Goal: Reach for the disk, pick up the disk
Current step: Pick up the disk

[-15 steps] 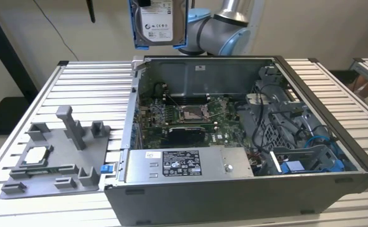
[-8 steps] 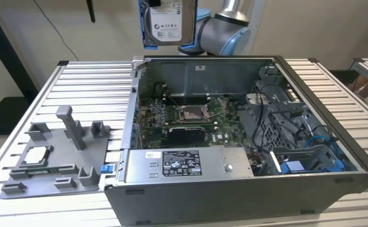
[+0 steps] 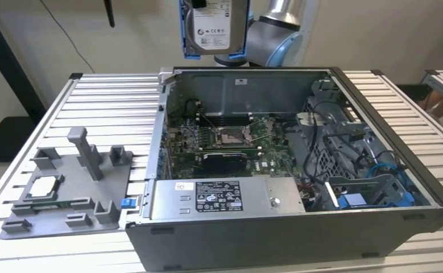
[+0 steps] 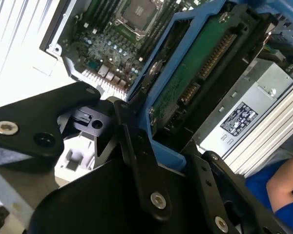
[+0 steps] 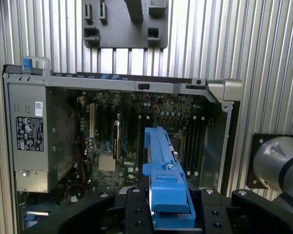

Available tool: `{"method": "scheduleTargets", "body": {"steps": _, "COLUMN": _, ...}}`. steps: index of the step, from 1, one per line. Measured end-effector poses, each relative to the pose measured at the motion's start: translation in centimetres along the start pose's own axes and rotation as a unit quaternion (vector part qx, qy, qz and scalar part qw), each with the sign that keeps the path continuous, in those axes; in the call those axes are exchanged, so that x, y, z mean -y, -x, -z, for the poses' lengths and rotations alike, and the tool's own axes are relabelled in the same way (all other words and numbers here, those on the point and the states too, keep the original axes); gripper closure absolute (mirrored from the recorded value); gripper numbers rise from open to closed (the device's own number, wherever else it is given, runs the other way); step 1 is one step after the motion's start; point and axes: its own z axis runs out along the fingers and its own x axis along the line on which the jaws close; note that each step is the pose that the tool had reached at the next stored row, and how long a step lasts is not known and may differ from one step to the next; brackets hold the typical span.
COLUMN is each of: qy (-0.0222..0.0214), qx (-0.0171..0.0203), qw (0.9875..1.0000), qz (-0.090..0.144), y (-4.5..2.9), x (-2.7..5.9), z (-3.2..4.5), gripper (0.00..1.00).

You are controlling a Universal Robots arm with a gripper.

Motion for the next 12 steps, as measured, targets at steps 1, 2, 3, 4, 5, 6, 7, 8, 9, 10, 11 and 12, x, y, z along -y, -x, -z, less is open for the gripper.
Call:
{"method": "scheduleTargets", "body": {"steps": 1, "qy": 0.0000, "qx": 0.0000, "qw": 1.0000, "qz": 0.000, "y": -0.01, "x": 0.24, "z": -0.02, "gripper": 1.00}}
{"method": "scheduleTargets", "body": {"steps": 2, "qy": 0.0000, "qx": 0.0000, "qw": 1.0000, "qz": 0.000, "y": -0.02, "x": 0.49, "z": -0.05, "gripper": 1.00}}
{"method": "scheduleTargets", "body": {"steps": 3, "qy": 0.0000, "qx": 0.0000, "qw": 1.0000, "qz": 0.000, "y": -0.02, "x": 0.74, "z": -0.07, "gripper": 1.00}}
{"method": "scheduleTargets", "body": {"steps": 4, "qy": 0.0000, "qx": 0.0000, "qw": 1.0000, "qz": 0.000, "y": -0.03, "x": 0.99, "z": -0.10, "gripper": 1.00}}
{"method": "scheduleTargets", "body": {"steps": 5, "qy": 0.0000, "qx": 0.0000, "qw": 1.0000, "qz": 0.000, "y": -0.04, "x": 1.24, "z": -0.12, "gripper": 1.00}}
{"method": "scheduleTargets", "body": {"steps": 6, "qy": 0.0000, "qx": 0.0000, "qw": 1.0000, "qz": 0.000, "y": -0.05, "x": 1.49, "z": -0.15, "gripper": 1.00}}
{"method": "scheduleTargets", "body": {"steps": 7, "qy": 0.0000, "qx": 0.0000, "qw": 1.0000, "qz": 0.000, "y": -0.06, "x": 1.74, "z": -0.17, "gripper": 1.00}}
{"method": "scheduleTargets", "body": {"steps": 8, "qy": 0.0000, "qx": 0.0000, "qw": 1.0000, "qz": 0.000, "y": -0.06, "x": 2.01, "z": -0.20, "gripper": 1.00}}
{"method": "scheduleTargets", "body": {"steps": 9, "qy": 0.0000, "qx": 0.0000, "qw": 1.0000, "qz": 0.000, "y": -0.07, "x": 2.25, "z": -0.22, "gripper": 1.00}}
{"method": "scheduleTargets", "body": {"steps": 10, "qy": 0.0000, "qx": 0.0000, "qw": 1.0000, "qz": 0.000, "y": -0.08, "x": 2.54, "z": -0.25, "gripper": 1.00}}
{"method": "scheduleTargets", "body": {"steps": 11, "qy": 0.0000, "qx": 0.0000, "qw": 1.0000, "qz": 0.000, "y": -0.09, "x": 2.80, "z": -0.28, "gripper": 1.00}}
{"method": "scheduleTargets", "body": {"steps": 12, "qy": 0.0000, "qx": 0.0000, "qw": 1.0000, "qz": 0.000, "y": -0.10, "x": 3.11, "z": -0.31, "gripper": 1.00}}
